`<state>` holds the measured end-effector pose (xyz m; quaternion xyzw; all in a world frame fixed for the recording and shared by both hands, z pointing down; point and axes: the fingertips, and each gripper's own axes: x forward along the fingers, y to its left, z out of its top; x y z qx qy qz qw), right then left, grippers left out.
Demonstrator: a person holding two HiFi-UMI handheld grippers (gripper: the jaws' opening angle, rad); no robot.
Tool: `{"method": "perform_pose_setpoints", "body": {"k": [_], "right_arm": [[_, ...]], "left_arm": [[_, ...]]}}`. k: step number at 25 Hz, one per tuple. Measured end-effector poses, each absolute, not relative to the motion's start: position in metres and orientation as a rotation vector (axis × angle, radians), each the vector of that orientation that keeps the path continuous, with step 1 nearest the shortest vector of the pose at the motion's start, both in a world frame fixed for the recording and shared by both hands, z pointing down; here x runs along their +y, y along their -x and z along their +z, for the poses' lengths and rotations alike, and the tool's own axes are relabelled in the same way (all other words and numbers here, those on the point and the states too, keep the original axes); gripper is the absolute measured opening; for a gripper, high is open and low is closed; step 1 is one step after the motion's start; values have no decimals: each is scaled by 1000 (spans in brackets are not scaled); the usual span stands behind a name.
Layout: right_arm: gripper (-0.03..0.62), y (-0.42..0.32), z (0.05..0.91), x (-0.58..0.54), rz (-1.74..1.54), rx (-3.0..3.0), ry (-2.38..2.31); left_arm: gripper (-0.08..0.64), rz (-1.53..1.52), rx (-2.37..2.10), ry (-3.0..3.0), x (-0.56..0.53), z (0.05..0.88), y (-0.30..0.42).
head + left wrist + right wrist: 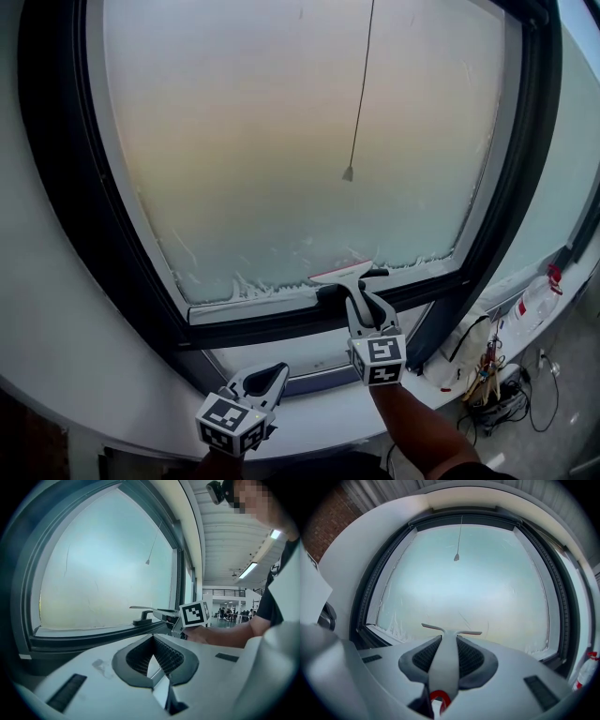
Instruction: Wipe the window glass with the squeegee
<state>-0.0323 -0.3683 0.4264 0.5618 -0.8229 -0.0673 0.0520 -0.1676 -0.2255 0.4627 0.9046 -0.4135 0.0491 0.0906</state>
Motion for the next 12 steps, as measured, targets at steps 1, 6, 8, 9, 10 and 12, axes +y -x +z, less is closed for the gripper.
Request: {"method": "perform_pose_setpoints", "body": {"k": [1,6,8,9,10,12], "right_arm": [[84,32,428,-368,-199,-2497,-1715],[84,38,434,-368,-172,-2476,-1736],[84,42,436,-368,-172,-2470,-1739],[84,44,436,-368,-175,-2470,-1741],[84,45,435,-367,-178,-2472,-1743],[84,50,429,-360,-195,-2488,-1744]], "left_arm": [[0,148,-1230,-2688,-224,463,170],[0,164,-1235,-2687,-216,463,185],[2,161,-1242,-2690,-215,463,191],[1,158,-1246,-2692,-214,463,194],[0,154,-1250,-2694,-214,464,196],[0,138,-1262,-2691,-214,465,203]]}}
